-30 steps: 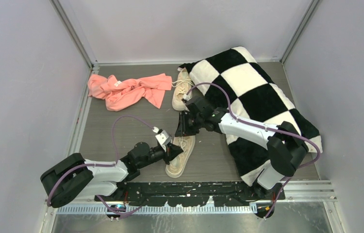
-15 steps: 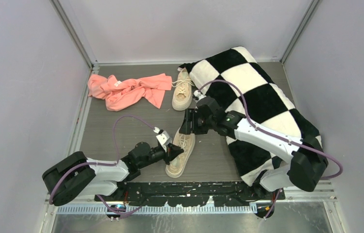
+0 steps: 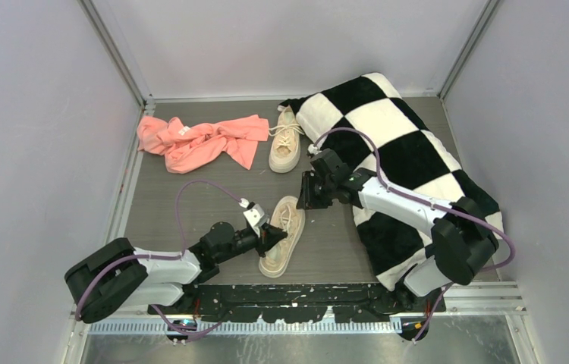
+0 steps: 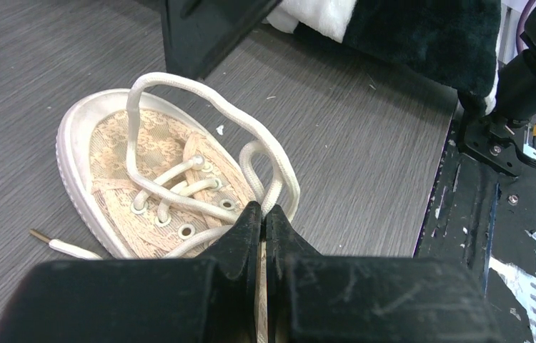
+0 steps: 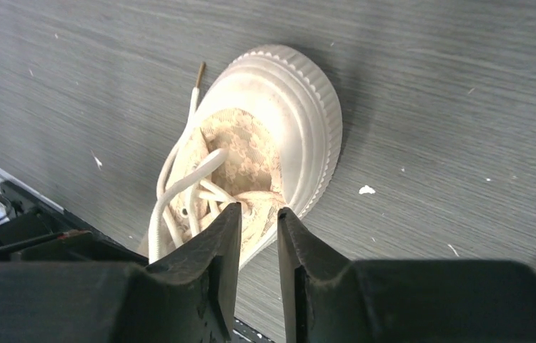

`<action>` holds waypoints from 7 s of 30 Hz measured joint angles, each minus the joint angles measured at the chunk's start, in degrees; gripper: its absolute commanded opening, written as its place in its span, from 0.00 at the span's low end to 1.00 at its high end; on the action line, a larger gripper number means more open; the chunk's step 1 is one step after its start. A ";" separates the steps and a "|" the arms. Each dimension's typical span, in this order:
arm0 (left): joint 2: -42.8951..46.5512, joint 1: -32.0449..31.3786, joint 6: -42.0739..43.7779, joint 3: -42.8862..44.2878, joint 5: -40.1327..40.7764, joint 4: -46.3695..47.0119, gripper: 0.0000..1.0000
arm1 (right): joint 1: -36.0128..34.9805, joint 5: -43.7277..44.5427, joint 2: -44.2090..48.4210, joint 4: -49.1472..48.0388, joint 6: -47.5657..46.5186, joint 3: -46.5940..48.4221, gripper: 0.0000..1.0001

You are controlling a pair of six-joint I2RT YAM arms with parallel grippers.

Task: Tie the shoes
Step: Adjust the shoelace on the shoelace.

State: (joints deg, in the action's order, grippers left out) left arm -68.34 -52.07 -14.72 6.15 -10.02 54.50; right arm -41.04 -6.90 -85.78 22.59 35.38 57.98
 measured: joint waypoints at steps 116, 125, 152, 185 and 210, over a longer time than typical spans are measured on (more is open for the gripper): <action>5.53 1.66 2.19 -0.31 -2.16 -4.48 0.00 | -10.05 12.26 -15.63 38.10 -15.47 28.55 0.55; 6.56 1.86 3.10 -0.52 -1.51 -6.51 0.00 | -0.37 1.57 5.86 17.49 -4.35 7.52 0.54; 3.78 1.90 2.99 -0.52 -1.51 -6.23 0.00 | -3.65 -9.73 0.15 -4.57 5.42 -3.61 0.32; -1.46 1.99 3.06 2.03 -3.61 -3.72 0.00 | -9.01 -9.46 2.27 -3.69 3.54 -0.63 0.01; -0.13 2.38 3.02 1.97 -4.17 -3.52 0.00 | -8.31 -1.42 4.52 -0.26 3.80 0.35 0.55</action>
State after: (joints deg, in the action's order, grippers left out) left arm -68.47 -49.69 -11.70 8.12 -14.20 50.98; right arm -49.34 -8.32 -81.25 22.33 39.18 58.33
